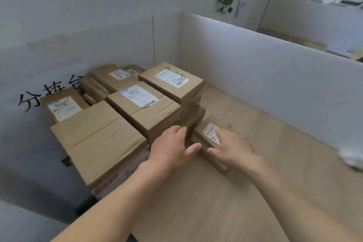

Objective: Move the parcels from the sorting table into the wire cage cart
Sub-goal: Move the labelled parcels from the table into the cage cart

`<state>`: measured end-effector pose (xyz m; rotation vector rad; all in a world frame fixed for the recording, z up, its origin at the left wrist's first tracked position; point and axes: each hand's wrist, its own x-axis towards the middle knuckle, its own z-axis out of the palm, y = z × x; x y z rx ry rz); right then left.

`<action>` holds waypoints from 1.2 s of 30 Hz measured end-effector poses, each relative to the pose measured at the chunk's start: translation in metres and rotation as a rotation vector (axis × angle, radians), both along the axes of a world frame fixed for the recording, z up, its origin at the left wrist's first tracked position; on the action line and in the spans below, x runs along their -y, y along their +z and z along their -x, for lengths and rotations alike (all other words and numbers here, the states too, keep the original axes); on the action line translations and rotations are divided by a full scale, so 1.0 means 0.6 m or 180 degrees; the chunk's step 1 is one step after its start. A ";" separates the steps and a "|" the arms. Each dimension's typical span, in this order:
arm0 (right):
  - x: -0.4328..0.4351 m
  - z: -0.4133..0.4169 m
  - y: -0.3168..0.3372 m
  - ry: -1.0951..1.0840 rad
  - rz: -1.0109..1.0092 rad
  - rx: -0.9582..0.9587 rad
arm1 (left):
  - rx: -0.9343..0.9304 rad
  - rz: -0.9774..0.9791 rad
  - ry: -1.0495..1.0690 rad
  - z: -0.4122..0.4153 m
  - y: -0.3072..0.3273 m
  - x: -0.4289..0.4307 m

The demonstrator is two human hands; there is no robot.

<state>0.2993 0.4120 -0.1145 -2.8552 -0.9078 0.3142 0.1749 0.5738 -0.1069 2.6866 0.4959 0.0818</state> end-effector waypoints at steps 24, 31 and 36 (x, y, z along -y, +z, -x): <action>0.019 -0.204 -0.164 -0.0884 -0.0028 -0.0988 | -0.0610 0.1182 0.0119 -0.168 -0.225 0.045; 0.050 -0.084 -0.193 -0.1017 -0.0340 -0.1204 | -0.0525 0.1557 0.0516 -0.094 -0.237 0.070; 0.081 0.009 -0.202 -0.0959 -0.0381 -0.1446 | -0.0339 0.1703 0.0746 -0.002 -0.234 0.102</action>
